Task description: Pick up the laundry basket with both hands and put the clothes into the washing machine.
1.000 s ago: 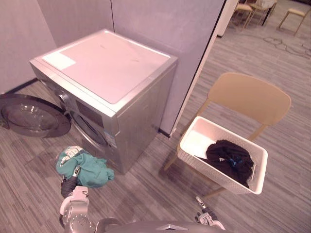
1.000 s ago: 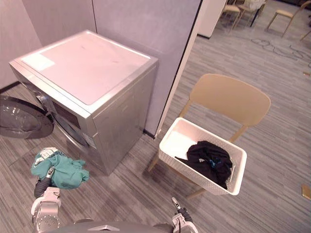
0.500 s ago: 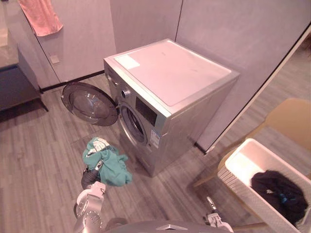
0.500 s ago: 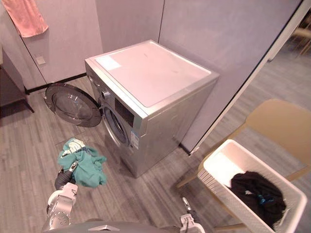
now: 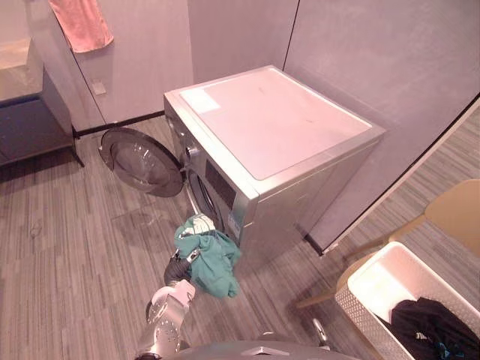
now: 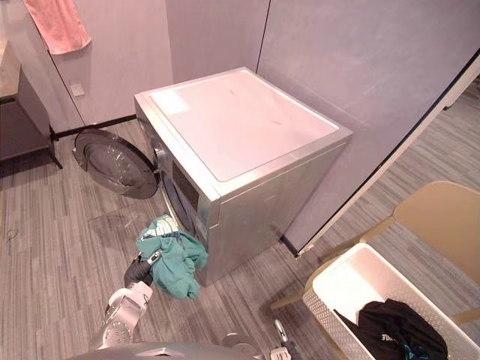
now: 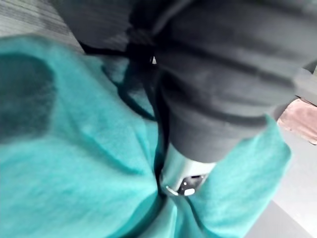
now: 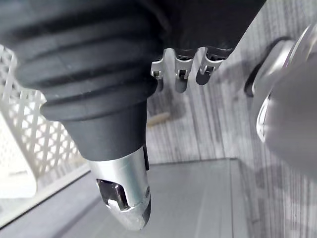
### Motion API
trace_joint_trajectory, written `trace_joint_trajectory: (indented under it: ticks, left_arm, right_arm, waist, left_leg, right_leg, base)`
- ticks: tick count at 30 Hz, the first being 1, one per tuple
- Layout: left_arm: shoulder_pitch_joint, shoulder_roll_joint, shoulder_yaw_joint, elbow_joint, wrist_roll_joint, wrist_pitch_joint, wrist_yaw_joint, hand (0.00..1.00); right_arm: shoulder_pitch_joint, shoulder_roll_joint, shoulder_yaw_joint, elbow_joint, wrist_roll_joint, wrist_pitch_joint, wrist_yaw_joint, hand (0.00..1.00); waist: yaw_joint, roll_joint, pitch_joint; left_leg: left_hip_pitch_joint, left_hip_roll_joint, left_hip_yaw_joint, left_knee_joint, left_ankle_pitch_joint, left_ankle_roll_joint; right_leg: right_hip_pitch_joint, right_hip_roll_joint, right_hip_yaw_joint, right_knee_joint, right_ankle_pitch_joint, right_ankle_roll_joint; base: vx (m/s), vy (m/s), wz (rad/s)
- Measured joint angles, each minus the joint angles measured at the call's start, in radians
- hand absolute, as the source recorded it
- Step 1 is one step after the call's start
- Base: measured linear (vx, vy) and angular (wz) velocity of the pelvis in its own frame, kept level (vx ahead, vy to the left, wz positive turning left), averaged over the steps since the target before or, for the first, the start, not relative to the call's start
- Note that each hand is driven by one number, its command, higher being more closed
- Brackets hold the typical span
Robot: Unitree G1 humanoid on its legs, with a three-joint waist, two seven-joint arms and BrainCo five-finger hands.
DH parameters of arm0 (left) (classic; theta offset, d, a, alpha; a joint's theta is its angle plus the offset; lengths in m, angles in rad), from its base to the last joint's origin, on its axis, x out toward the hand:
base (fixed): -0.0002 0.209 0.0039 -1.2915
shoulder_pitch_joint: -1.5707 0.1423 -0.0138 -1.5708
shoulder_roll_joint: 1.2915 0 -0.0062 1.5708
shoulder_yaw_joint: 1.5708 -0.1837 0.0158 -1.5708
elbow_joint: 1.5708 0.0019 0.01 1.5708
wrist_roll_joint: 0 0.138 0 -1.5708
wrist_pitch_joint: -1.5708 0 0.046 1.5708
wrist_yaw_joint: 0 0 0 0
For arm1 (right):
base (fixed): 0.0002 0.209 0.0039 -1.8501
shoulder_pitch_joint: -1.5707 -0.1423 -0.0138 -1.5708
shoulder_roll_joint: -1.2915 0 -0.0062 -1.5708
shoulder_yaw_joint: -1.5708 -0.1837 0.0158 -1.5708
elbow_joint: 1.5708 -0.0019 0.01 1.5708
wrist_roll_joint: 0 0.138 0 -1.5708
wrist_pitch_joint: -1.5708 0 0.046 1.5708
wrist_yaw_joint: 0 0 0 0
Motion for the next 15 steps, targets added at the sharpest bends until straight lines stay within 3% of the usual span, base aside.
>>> trace_joint_trajectory:
  ticks: [1,2,3,5,6,7,8,9,11,13,14,15]
  left_arm:
    - [0.002,0.0,-0.007,-0.019,-0.013,0.0,0.0,1.0]
    - [0.006,0.0,-0.007,-0.023,-0.015,0.0,0.0,1.0]
    - [0.015,-0.001,0.0,-0.026,-0.015,-0.002,0.001,1.0]
    - [0.021,-0.003,0.015,-0.027,-0.015,-0.007,0.002,1.0]
    - [0.02,-0.002,0.022,-0.027,-0.015,-0.007,0.005,1.0]
    - [0.022,-0.002,0.026,-0.025,-0.016,-0.007,0.015,1.0]
    - [0.028,-0.002,0.028,-0.022,-0.016,-0.007,0.024,1.0]
    - [0.033,-0.001,0.026,-0.022,-0.017,-0.007,0.024,1.0]
    - [0.039,0.004,0.026,-0.015,-0.036,-0.007,0.025,1.0]
    - [0.052,0.003,0.022,0.029,-0.059,-0.007,0.026,1.0]
    - [0.059,-0.005,0.01,0.08,-0.067,-0.003,0.026,1.0]
    - [0.065,0.002,0.011,0.096,-0.069,-0.003,0.026,1.0]
  right_arm:
    - [-0.008,-0.011,0.013,-0.019,0.0,0.0,-0.001,0.0]
    - [-0.006,-0.014,0.019,-0.03,0.0,0.001,-0.002,0.0]
    - [-0.007,-0.018,0.039,-0.041,0.002,-0.004,-0.008,0.0]
    - [-0.003,-0.02,0.058,-0.071,0.002,-0.009,-0.019,0.0]
    - [-0.005,-0.017,0.059,-0.072,0.002,-0.007,-0.019,0.0]
    - [-0.001,-0.008,0.063,-0.071,0.003,-0.005,-0.021,0.0]
    - [0.007,0.0,0.079,-0.07,0.003,-0.003,-0.022,0.0]
    - [0.009,0.001,0.086,-0.069,0.003,-0.001,-0.022,0.0]
    - [-0.018,0.0,0.08,-0.04,0.001,-0.001,-0.022,0.0]
    - [-0.025,-0.016,0.031,0.036,0.001,-0.004,-0.024,0.0]
    - [-0.024,-0.043,-0.004,0.07,0.0,-0.003,-0.024,0.0]
    - [-0.023,-0.052,-0.02,0.099,-0.001,-0.001,-0.025,0.0]
  waist:
    - [0.001,0.018,0.017]
    - [0.007,0.025,0.02]
    - [0.023,0.023,0.022]
    - [0.031,0.027,0.018]
    - [0.029,0.019,0.018]
    - [0.029,-0.002,0.018]
    - [0.029,-0.029,0.011]
    - [0.027,-0.04,0.004]
    - [0.021,-0.054,0.002]
    - [0.017,-0.055,-0.016]
    - [0.018,-0.018,-0.042]
    - [0.017,-0.014,-0.055]
  left_leg:
    - [-0.058,0.012,-0.027,0.153,0.054,-0.047]
    - [-0.076,0.016,-0.036,0.212,0.086,-0.055]
    - [-0.092,0.022,-0.031,0.288,0.122,-0.019]
    - [-0.111,0.06,0.015,0.311,0.072,0.056]
    - [-0.122,0.093,0.043,0.28,0.036,0.095]
    - [-0.113,0.128,0.07,0.19,0.007,0.112]
    - [-0.095,0.137,0.057,0.047,-0.004,0.118]
    - [-0.091,0.137,0.033,-0.029,-0.004,0.118]
    - [-0.088,0.139,-0.112,-0.237,0.005,0.108]
    - [-0.094,0.125,-0.202,-0.315,0.028,0.102]
    - [-0.096,0.116,-0.194,-0.316,0.067,0.086]
    - [-0.095,0.113,-0.178,-0.289,0.007,-0.089]
  right_leg:
    - [0.027,0.006,0.009,0.003,-0.015,0.001]
    - [0.041,0.008,0.019,0.007,-0.02,0.003]
    - [0.058,0.002,0.045,0.008,-0.036,0.001]
    - [0.058,-0.007,0.074,0.005,-0.043,0.006]
    - [0.049,-0.013,0.088,0.005,-0.043,0.014]
    - [0.043,-0.031,0.117,0.007,-0.041,0.033]
    - [0.027,-0.06,0.146,0.015,-0.042,0.053]
    - [0.013,-0.074,0.166,0.023,-0.048,0.064]
    - [-0.03,-0.115,0.238,0.059,-0.08,0.109]
    - [-0.056,-0.176,0.308,0.102,-0.134,0.192]
    - [-0.051,-0.197,0.344,0.098,-0.158,0.234]
    - [-0.047,-0.218,0.373,0.092,-0.168,0.25]
  base:
    - [0.0,0.056,-0.14]
    - [0.01,0.097,-0.4]
    - [0.04,0.134,-0.59]
    - [0.08,0.154,-0.52]
    - [0.14,0.174,-0.41]
    - [0.19,0.235,-0.54]
    - [0.18,0.237,-0.53]
    - [0.2,0.321,-0.58]
    - [0.21,0.448,-0.65]
    - [0.21,0.588,-0.79]
    - [0.23,0.684,-0.78]
    - [0.34,0.894,-0.5]
